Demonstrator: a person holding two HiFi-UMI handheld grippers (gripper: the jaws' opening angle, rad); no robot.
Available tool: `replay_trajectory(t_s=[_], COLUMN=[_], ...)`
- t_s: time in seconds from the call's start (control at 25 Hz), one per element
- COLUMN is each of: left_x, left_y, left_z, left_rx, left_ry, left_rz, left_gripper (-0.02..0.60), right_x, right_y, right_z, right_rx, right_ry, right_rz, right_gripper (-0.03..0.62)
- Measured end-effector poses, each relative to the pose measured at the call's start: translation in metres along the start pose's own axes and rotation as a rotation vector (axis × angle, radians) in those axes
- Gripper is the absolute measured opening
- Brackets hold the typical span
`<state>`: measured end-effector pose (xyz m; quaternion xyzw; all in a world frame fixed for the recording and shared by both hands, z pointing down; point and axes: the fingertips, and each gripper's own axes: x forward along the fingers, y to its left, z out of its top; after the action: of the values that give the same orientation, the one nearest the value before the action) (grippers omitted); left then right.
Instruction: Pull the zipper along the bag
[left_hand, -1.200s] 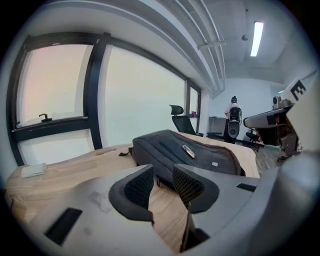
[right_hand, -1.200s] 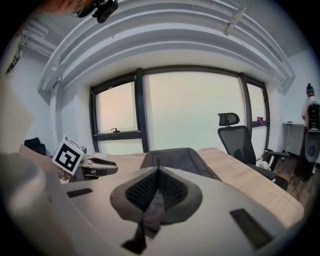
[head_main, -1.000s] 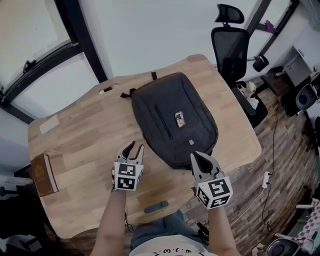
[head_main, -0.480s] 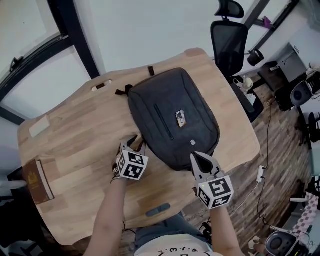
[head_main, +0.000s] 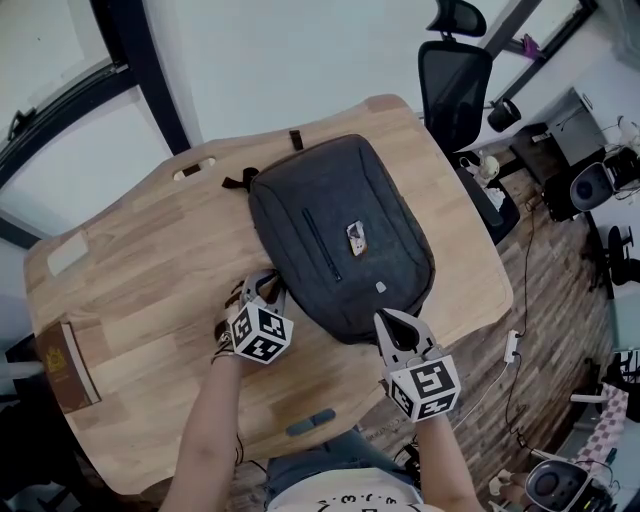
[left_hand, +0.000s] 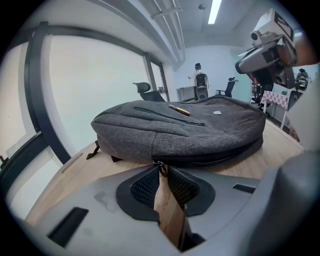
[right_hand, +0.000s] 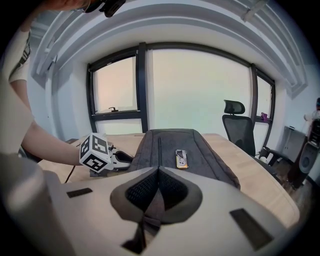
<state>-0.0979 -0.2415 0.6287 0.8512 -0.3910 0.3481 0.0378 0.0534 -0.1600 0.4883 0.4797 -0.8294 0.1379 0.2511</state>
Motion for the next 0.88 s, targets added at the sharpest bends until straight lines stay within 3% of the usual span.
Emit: replay_trajectory(t_s=[0.4, 0.52, 0.68, 0.88], left_x=[-0.015, -0.020, -0.027, -0.029], left_y=[0.007, 0.008, 0.007, 0.006], left_z=[-0.001, -0.001, 0.001, 0.001], left_rx=[-0.100, -0.123, -0.213, -0.228], left_ry=[0.007, 0.007, -0.026, -0.024], left_rz=[-0.065, -0.061, -0.089, -0.132], left_gripper=[0.020, 0.020, 0.020, 0.020], right_x=[0.052, 0.070, 0.085, 0.096], right_y=[-0.027, -0.034, -0.039, -0.033], right_z=[-0.019, -0.031, -0.060, -0.091], right_rx=[-0.003, 0.052, 0.092, 0.032], right_ry=[0.138, 0.230, 0.385, 0.575], right_rz=[0.011, 0.043, 0.057, 0.065], right_gripper=[0.051, 0.051, 0.051, 0.051])
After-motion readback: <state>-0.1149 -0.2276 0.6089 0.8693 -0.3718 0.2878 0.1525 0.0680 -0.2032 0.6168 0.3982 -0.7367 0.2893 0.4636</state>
